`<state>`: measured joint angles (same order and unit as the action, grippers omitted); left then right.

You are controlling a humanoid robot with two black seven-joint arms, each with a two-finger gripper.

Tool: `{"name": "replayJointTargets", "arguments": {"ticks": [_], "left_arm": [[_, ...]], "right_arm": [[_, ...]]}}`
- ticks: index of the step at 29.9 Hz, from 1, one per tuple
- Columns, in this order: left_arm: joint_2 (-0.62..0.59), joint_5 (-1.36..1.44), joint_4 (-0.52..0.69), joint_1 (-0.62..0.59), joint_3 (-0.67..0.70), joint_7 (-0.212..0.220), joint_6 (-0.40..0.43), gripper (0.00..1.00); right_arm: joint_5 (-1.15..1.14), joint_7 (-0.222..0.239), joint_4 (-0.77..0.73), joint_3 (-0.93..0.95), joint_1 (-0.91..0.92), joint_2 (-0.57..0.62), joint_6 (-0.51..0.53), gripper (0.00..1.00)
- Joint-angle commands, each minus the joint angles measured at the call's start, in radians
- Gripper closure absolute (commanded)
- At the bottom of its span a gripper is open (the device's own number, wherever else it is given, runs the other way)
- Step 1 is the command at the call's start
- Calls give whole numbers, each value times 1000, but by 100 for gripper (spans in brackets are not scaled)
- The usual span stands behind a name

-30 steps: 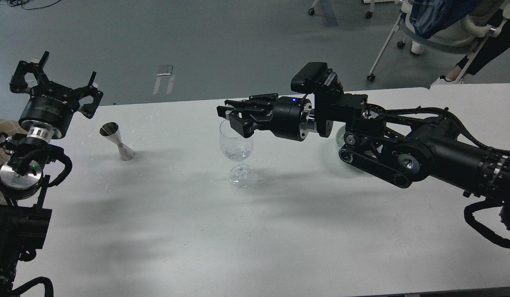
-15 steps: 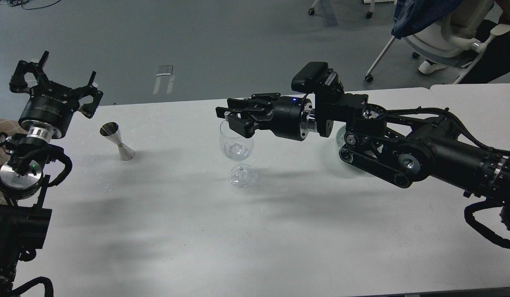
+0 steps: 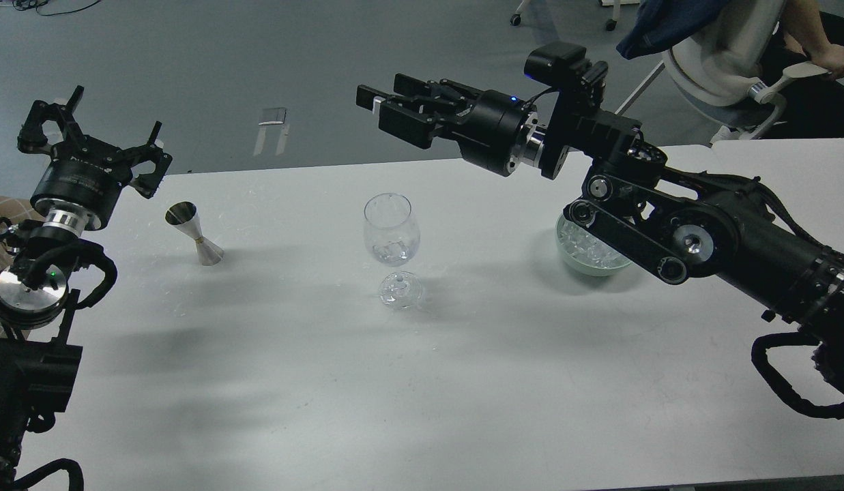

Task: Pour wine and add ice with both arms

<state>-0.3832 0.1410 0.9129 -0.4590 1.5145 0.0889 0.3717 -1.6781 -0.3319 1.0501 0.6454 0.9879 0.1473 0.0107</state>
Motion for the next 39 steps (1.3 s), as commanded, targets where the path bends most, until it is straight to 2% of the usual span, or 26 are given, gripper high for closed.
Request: {"name": "replayJointTargets", "arguments": {"ticks": [1,5,8,9,13,15,18,20,26,31,35,39], "left_arm": [[1,-1,-3,-7,6,-11,1,2],[7,2,-8,-20,-3,0,1,3],[6,-1,-8,-35,12,-1,-10,4],[4,0,-8,-37,10,-14,-8,4],[7,3,-5,-40,4,-21,1,3],[7,12,-3,-43,0,-35,1,3],[7,14,-2,-46,-3,-35,3,3],[7,14,-2,-47,-5,-37,7,4],[9,14,-2,-38,-7,-37,84,3],[18,17,-2,-40,-19,-24,67,2],[17,25,-2,-46,-85,-31,-6,2],[18,57,-3,-43,-94,-35,-17,2]], "right_arm": [[1,1,-9,83,-9,-23,-8,0],[11,25,-32,265,-14,-61,-6,0],[137,62,-44,365,-9,-74,3,0],[208,66,-51,372,-3,-69,3,0],[386,68,-134,401,5,-52,-5,0],[562,68,-226,465,18,-45,0,0],[702,68,-312,497,22,-43,3,0],[883,67,-386,513,14,-41,3,0],[1168,56,-397,523,-46,-11,-11,0],[1245,56,-398,542,-90,8,-2,0],[1246,56,-397,542,-124,6,2,0],[1247,56,-391,540,-126,2,3,0]]}}
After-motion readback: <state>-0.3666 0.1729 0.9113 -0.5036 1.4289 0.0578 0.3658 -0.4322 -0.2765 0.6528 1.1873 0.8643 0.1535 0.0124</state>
